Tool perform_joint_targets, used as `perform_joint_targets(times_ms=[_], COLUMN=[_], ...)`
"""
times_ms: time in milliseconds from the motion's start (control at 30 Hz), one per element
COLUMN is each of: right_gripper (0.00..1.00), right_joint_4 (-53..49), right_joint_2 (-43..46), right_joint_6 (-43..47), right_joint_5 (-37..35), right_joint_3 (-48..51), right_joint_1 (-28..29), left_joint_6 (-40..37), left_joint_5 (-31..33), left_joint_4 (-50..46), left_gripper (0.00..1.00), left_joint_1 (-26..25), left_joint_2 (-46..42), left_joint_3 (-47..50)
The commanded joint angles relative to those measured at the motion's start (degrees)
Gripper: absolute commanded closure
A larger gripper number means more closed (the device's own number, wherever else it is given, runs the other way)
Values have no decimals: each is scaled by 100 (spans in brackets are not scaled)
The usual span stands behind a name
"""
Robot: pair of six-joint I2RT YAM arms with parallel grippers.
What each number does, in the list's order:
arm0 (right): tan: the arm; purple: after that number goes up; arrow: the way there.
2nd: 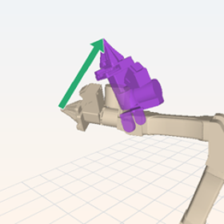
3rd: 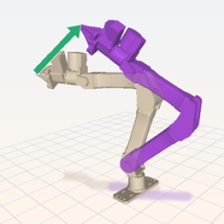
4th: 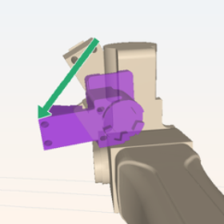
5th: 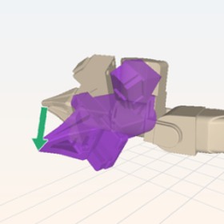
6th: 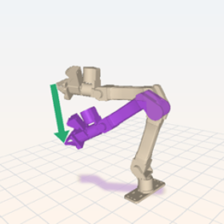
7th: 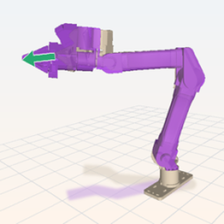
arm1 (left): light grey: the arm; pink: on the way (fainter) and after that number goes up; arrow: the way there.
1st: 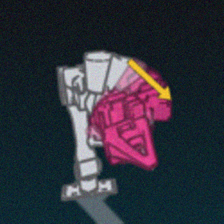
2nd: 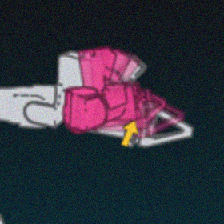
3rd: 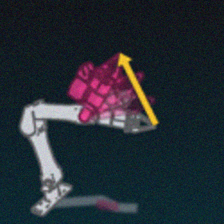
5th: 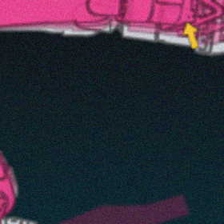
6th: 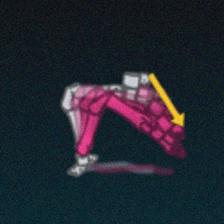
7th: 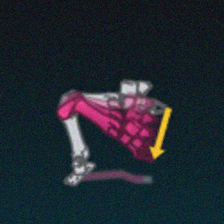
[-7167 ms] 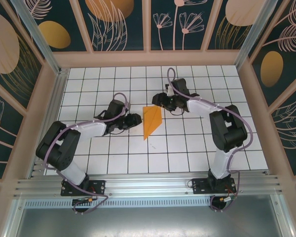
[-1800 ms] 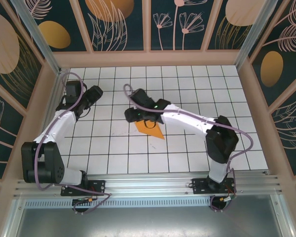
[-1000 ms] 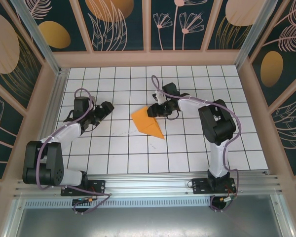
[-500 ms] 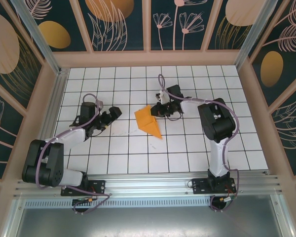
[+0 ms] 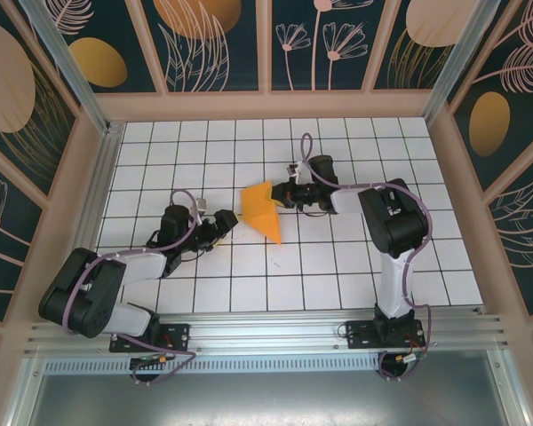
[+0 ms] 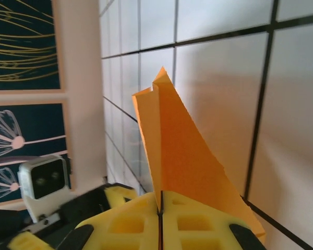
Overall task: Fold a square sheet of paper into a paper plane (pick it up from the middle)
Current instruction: Fold the wing for the fifth time at the center of the table.
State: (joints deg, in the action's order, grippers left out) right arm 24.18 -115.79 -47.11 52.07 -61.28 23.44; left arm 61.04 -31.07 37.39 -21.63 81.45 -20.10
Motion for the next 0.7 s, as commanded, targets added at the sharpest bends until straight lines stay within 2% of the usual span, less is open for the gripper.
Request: perform_joint_targets(times_ms=[0,233,467,567,667], right_gripper=[90,90,90,90,89], right_joint_4=[949,1658,2211,2293,2260], right_joint_2=[297,510,687,788,831], right_joint_6=[-734,-1514,-2269,-2394,-2414], right_joint_5=[492,674,708,734,752], right_joint_3=[169,324,400,423,447], right_joint_1=[-131,-239,-242,-237,-228], left_joint_6=[445,941,1178,1299,1426], left_joint_5=[-229,-347,-244,-217,-239], left_joint_4=[1227,2338,2894,3170,3530], left_gripper=[1,7,26,38,44], left_joint_1=[-121,-254,-388,-388,-393], left_joint_2=[195,560,780,871,950], left_joint_3=[60,90,-137,-210,-260])
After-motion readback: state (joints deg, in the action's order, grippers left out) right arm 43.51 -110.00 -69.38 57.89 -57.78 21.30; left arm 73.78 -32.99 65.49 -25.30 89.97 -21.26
